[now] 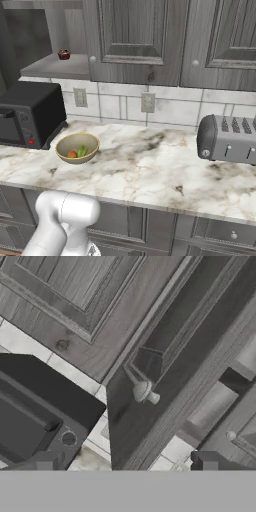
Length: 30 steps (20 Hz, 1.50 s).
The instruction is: Open the cabinet. Pick the apple and mango from the cabinet and place them into the bowl. Then close the cabinet.
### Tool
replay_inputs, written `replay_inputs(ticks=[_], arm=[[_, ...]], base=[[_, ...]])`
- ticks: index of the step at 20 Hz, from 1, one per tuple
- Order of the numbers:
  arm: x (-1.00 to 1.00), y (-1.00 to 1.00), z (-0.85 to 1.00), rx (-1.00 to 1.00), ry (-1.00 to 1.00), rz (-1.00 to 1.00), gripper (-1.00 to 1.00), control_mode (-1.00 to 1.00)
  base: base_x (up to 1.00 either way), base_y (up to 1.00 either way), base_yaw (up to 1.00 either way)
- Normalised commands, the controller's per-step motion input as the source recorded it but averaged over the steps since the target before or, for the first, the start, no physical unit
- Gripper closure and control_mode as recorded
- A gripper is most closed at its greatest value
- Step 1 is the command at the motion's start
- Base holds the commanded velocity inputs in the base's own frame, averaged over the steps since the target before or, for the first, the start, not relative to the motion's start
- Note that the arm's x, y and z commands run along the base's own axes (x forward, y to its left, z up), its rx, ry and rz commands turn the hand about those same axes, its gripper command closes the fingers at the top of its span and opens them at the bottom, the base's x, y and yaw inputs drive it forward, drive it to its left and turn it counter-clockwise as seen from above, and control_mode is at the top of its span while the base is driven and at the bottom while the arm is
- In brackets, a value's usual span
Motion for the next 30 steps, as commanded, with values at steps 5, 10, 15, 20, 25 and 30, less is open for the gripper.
replay_inputs(ticks=[5,10,15,20,25,30], arm=[[0.1,0.38,-0.06,-0.24,0.0,-0.13,-1.0,-1.0],[0.26,0.09,0.0,-0.19,0.02,-0.17,-1.0,-1.0],[0.25,0.0,-0.02,-0.16,0.01,-0.18,-1.0,-1.0],[0.26,0.0,-0.03,-0.18,0.0,-0.16,-1.0,-1.0],[0.38,0.0,0.0,-0.14,0.0,-0.12,-1.0,-1.0],[0.31,-0.15,0.0,-0.08,0.0,-0.07,-1.0,-1.0]], base=[[0.0,0.0,0.0],[0.0,0.0,0.0],[0.0,0.0,0.0],[0.0,0.0,0.0],[0.0,0.0,0.0],[0.0,0.0,0.0]])
